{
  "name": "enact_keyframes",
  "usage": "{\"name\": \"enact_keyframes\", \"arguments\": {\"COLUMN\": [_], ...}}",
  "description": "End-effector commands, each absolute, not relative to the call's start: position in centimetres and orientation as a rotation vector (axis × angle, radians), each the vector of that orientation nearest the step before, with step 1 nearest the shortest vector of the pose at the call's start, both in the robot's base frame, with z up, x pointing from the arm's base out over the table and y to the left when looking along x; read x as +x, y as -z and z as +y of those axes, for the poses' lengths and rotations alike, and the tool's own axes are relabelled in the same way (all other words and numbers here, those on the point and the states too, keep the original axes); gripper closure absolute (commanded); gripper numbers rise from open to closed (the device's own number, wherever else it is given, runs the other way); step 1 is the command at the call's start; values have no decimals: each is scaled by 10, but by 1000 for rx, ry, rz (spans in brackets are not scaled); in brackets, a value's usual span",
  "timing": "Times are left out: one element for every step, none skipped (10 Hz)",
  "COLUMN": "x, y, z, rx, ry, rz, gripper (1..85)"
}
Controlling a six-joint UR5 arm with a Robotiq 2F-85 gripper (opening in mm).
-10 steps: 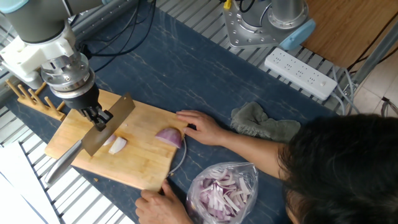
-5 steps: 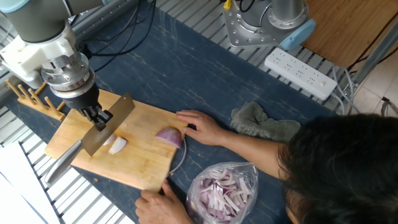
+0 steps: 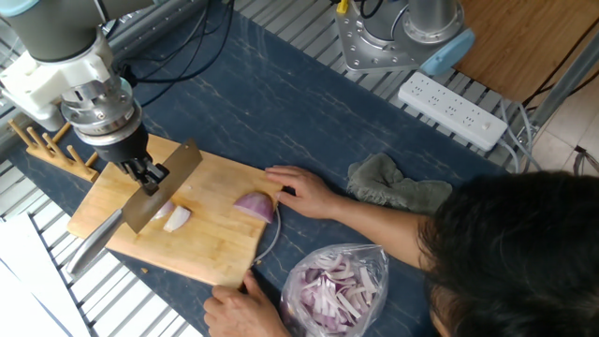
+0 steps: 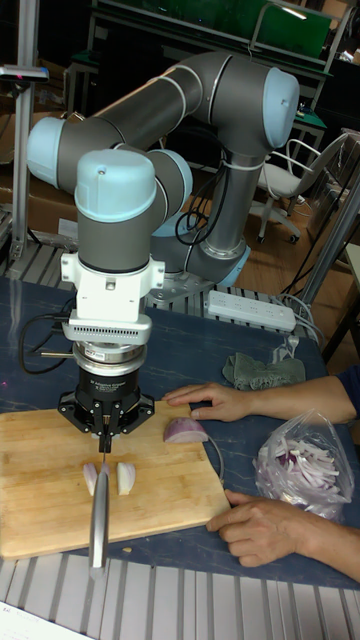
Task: Chop the onions
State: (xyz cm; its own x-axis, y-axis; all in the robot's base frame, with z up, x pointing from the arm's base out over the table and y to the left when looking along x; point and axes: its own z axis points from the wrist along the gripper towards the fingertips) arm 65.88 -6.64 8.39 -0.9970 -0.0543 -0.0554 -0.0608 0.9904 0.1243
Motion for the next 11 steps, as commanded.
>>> {"name": "enact_keyframes", "arguments": {"x": [661,661,662,663,664,665,665,666,669,671,673], "y": [-84,-82,-81,-80,-78,-78,-76,-74,-72,-69,-67], "z": [-65,-64,-63,-63,-63,-63,-63,-63,-64,-62,-62], "rx": [-81,-78,-73,-73,-73,-75,-79,-81,-82,-81,-80], "ry": [-212,-214,-214,-213,-211,-210,-215,-212,-213,-214,-209], "rz": [3074,3072,3069,3068,3065,3062,3060,3054,3046,3038,3031], "gripper": [847,847,847,847,847,847,847,847,847,847,847]}}
